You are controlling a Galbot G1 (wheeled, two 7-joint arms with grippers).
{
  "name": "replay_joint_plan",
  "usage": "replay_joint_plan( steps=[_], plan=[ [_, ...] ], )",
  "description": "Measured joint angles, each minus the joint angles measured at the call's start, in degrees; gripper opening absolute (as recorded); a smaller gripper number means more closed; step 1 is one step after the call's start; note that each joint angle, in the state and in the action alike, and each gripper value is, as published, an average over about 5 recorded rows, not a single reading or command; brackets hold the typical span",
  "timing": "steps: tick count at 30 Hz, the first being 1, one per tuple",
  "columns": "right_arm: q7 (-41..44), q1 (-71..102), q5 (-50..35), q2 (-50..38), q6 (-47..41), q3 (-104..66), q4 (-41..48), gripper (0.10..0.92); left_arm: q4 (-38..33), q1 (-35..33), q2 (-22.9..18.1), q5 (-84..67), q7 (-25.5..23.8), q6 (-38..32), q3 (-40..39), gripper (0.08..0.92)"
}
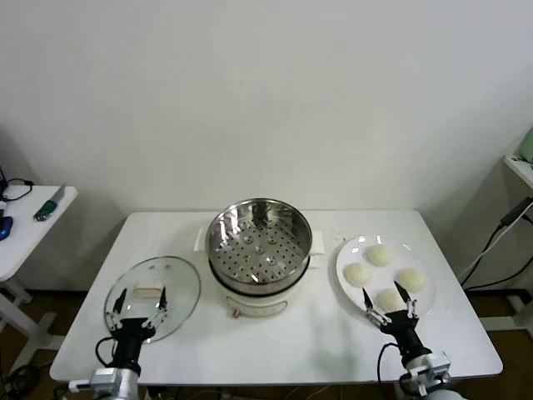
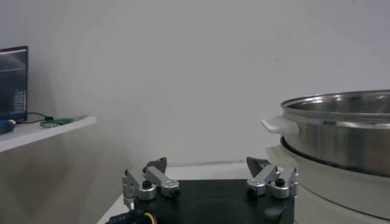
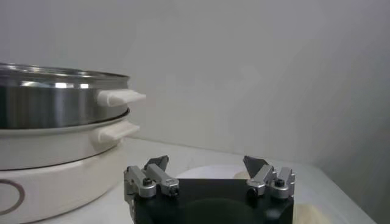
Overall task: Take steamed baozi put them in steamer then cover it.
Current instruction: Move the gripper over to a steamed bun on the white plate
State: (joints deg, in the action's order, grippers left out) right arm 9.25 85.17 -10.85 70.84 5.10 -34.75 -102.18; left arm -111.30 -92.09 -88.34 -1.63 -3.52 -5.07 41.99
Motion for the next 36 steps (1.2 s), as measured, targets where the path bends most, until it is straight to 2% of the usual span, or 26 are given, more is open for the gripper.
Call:
replay_joint_plan(
  steps=[4, 10, 16, 24, 30, 36],
  plan=[
    [1.8, -2.1, 1.2, -2.6, -3.2, 0.3, 0.1, 0.823, 0.1, -0.1, 0.0, 0.0, 0.1, -0.2, -0.1, 0.823],
    [8.7, -9.0, 3.0, -11.1, -10.2, 2.6, 1.8, 0.823, 0.1, -0.9, 0.4, 0.3, -0.1, -0.8, -0.5, 0.823],
    [19.3, -19.3, 5.2, -21.6, -14.3, 8.5, 6.3, 0.823, -0.2, -1.8, 0.4, 1.3, 0.0, -1.9, -1.5, 0.823],
    [34.9, -39.9, 9.6, -31.7, -15.0, 24.2, 16.6, 0.823, 0.5, -1.9, 0.4, 2.0, 0.7, -2.9, -2.3, 0.823],
    [44.1, -58.7, 12.2, -34.4, -14.1, 42.1, 25.1, 0.823, 1.1, -1.8, 0.7, 1.8, 0.9, -3.0, -2.1, 0.823],
    [51.1, -74.8, 15.6, -32.5, -10.9, 58.2, 35.5, 0.823, 1.7, -1.4, 1.1, 0.9, 0.9, -2.6, -1.5, 0.823]
  ],
)
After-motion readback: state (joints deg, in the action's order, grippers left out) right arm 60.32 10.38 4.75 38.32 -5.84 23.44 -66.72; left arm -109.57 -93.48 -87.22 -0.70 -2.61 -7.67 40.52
